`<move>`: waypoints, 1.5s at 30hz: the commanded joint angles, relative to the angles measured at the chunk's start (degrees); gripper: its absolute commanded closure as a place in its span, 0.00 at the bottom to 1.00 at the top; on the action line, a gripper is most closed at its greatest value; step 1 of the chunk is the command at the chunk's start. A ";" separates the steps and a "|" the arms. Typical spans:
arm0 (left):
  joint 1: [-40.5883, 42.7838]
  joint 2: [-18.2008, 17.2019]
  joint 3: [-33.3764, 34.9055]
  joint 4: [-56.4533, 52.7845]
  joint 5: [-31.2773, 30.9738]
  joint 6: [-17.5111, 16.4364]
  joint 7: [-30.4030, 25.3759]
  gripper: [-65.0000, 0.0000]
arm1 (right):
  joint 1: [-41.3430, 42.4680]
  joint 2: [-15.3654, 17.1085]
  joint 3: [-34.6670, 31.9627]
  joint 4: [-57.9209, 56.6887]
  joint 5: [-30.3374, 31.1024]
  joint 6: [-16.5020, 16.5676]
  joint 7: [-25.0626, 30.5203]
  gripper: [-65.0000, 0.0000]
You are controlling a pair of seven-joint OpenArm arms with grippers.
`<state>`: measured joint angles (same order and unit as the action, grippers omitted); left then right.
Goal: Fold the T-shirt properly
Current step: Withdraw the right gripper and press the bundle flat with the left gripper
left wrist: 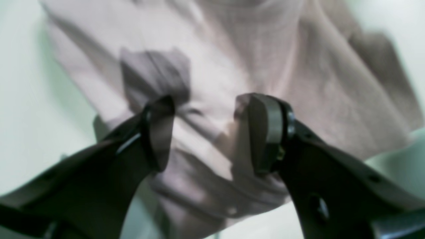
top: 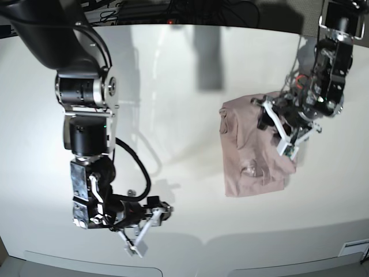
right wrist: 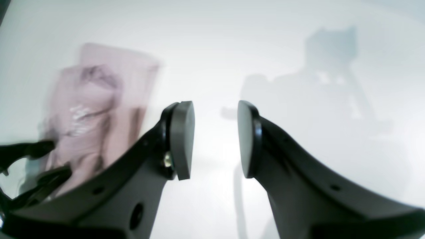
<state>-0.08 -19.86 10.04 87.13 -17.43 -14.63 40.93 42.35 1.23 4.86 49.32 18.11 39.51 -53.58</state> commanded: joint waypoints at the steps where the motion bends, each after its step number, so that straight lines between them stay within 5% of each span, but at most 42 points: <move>1: 0.55 0.37 -0.24 0.94 1.05 -0.26 -0.92 0.48 | 2.21 0.59 0.11 1.09 1.73 0.49 1.03 0.65; 7: 4.87 4.13 -0.24 0.94 11.58 -0.39 -5.70 0.48 | 1.60 3.72 0.11 1.09 5.18 0.49 0.17 0.65; 17: -7.65 3.80 -0.24 1.01 11.41 -0.09 0.37 0.48 | 1.57 3.39 -0.04 1.09 6.54 0.49 -0.87 0.65; 25: -10.34 3.96 -0.24 1.05 -3.56 -0.07 4.44 0.48 | 1.57 3.37 -0.04 1.09 6.56 0.49 -0.66 0.65; 34: -6.99 9.79 -0.24 1.05 -3.52 -0.24 3.69 0.48 | 1.57 3.39 -0.04 1.09 6.51 0.49 -0.92 0.65; 40: -1.03 11.41 -0.24 0.35 9.62 -0.39 -3.23 0.48 | 1.57 3.39 -0.04 1.09 6.38 0.49 -1.31 0.65; 45: -0.02 10.10 -0.24 -1.86 11.45 -0.28 -4.90 0.48 | 1.57 3.37 -0.04 1.09 6.58 0.49 -1.31 0.65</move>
<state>0.60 -9.43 10.07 84.82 -6.42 -15.22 35.16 41.69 4.43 4.80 49.34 23.86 39.51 -55.99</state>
